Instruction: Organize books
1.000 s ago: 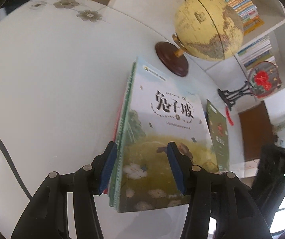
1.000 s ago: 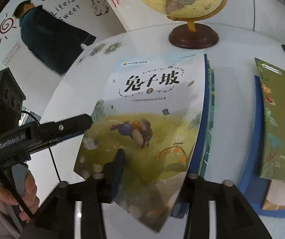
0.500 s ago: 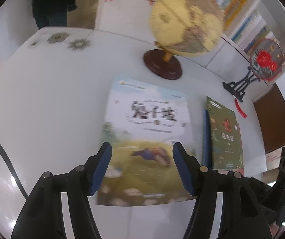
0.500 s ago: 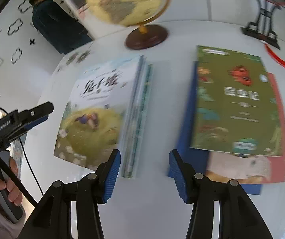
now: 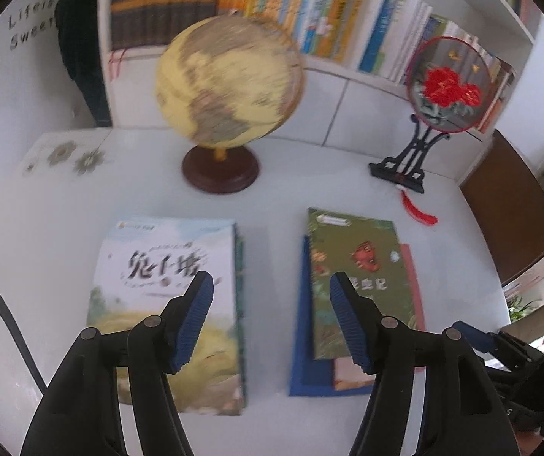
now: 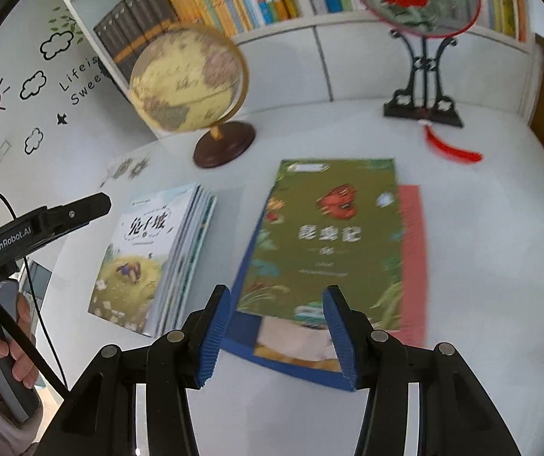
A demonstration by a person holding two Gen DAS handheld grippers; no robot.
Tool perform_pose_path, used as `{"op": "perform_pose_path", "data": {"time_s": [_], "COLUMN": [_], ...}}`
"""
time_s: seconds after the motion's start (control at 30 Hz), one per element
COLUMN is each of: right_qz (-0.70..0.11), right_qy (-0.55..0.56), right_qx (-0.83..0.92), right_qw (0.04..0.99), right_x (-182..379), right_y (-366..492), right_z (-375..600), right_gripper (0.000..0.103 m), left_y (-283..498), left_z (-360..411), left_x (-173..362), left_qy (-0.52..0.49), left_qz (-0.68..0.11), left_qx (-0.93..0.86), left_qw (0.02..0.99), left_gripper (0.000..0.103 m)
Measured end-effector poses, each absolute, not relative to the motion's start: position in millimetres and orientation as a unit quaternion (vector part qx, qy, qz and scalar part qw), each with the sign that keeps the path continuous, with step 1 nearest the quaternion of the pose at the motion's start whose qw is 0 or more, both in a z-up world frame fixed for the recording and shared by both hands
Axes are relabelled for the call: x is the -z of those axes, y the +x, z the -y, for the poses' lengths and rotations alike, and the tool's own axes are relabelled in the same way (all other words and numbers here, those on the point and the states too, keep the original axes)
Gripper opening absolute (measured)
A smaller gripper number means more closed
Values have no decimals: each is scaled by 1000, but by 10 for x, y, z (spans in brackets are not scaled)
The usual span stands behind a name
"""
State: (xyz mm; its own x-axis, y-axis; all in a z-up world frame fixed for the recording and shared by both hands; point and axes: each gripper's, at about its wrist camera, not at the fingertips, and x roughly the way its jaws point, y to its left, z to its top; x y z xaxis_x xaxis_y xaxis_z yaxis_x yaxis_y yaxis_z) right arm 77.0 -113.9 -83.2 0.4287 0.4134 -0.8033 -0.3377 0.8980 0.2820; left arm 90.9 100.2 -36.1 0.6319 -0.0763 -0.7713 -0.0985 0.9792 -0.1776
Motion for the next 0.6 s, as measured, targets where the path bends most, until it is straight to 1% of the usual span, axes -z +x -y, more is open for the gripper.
{"op": "perform_pose_path", "data": {"time_s": [0.13, 0.2, 0.3, 0.6], "right_qz": [-476, -476, -475, -489], "right_qy": [42, 45, 49, 77], "right_qx": [-219, -216, -212, -208], "right_qw": [851, 851, 852, 843], "right_x": [800, 811, 842, 1077], "right_y": [837, 882, 932, 1129], "right_z": [1397, 1507, 1666, 2038], "right_gripper": [49, 49, 50, 51], "left_y": [986, 1022, 1101, 1405], "left_z": [-725, -623, -489, -204], "left_x": [323, 350, 462, 1147], "left_qy": [-79, -77, -82, -90], "left_qz": [-422, -424, -440, -528], "left_qx": [-2, 2, 18, 53], "left_qw": [903, 903, 894, 843], "left_gripper": [68, 69, 76, 76]}}
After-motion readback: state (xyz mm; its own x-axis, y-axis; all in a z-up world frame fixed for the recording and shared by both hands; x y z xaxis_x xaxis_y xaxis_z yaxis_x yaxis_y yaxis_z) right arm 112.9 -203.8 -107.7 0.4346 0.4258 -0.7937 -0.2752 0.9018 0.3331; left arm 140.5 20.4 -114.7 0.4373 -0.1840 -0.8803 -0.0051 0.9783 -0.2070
